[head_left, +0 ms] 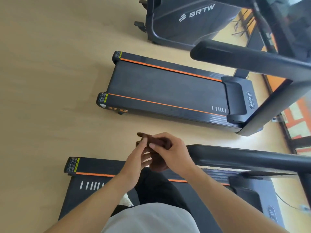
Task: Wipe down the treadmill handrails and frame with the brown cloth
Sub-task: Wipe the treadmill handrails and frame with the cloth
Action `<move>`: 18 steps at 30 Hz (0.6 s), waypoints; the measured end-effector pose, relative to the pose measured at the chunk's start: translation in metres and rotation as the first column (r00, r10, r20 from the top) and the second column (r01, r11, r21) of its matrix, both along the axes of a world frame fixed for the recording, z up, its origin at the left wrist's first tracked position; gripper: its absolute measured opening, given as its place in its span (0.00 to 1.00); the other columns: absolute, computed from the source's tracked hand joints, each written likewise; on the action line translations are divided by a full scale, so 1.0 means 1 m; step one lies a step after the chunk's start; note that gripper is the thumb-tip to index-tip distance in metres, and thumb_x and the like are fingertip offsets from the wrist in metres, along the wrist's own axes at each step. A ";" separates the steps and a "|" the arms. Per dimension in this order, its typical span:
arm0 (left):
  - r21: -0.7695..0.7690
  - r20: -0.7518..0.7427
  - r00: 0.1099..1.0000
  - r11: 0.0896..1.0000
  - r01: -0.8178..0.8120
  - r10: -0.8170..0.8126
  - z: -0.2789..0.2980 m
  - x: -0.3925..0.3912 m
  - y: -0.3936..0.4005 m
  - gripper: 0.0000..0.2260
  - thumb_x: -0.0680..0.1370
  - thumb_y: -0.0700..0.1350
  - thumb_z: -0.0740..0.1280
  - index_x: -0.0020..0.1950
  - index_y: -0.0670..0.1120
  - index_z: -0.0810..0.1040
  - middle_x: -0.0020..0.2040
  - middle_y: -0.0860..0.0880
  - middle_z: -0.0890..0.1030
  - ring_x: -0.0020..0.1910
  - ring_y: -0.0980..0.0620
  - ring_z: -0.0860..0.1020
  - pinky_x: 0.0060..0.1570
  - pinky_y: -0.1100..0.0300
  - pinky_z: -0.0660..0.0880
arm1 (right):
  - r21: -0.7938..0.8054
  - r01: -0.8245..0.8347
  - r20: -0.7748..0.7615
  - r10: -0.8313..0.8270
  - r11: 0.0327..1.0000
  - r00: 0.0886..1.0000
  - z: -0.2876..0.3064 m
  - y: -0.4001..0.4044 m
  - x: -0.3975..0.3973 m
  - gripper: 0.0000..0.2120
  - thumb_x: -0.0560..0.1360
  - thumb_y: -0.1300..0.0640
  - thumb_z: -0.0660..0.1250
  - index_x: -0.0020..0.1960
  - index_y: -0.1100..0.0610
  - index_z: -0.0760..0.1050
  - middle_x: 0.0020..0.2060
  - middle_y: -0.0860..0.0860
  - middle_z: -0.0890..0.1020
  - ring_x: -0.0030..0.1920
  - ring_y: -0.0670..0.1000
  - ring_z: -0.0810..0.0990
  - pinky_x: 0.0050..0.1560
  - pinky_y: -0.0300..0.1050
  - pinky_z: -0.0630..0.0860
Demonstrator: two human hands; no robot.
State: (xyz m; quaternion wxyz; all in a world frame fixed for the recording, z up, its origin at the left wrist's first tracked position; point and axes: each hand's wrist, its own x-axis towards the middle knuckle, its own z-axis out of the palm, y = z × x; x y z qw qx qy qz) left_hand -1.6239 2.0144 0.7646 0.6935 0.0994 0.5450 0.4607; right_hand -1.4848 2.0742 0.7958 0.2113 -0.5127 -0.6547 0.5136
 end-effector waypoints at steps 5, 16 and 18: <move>-0.008 0.051 0.997 0.998 -0.055 0.055 0.018 -0.028 0.056 0.21 0.81 0.58 0.63 0.66 0.47 0.80 0.59 0.43 0.85 0.60 0.44 0.83 0.60 0.46 0.78 | -0.132 -0.182 -0.103 0.169 0.975 0.980 -0.003 0.025 -0.016 0.19 0.74 0.43 0.75 0.64 0.36 0.79 0.65 0.38 0.80 0.67 0.41 0.77 0.67 0.43 0.75; 0.019 -0.315 0.918 0.965 0.261 -0.241 0.055 0.000 0.218 0.09 0.71 0.40 0.67 0.48 0.48 0.83 0.48 0.35 0.84 0.46 0.36 0.84 0.49 0.40 0.82 | -0.449 0.355 -0.178 -0.471 0.820 0.864 0.018 0.176 0.013 0.08 0.79 0.48 0.71 0.52 0.51 0.85 0.45 0.48 0.88 0.44 0.46 0.86 0.39 0.37 0.80; 0.041 -0.413 0.873 0.953 0.301 -0.258 0.063 0.003 0.240 0.06 0.73 0.41 0.70 0.47 0.49 0.83 0.45 0.38 0.85 0.40 0.42 0.82 0.41 0.46 0.77 | -0.419 0.388 -0.233 -0.510 0.821 0.828 0.022 0.191 0.020 0.06 0.78 0.53 0.74 0.49 0.56 0.84 0.38 0.48 0.87 0.39 0.47 0.85 0.37 0.38 0.78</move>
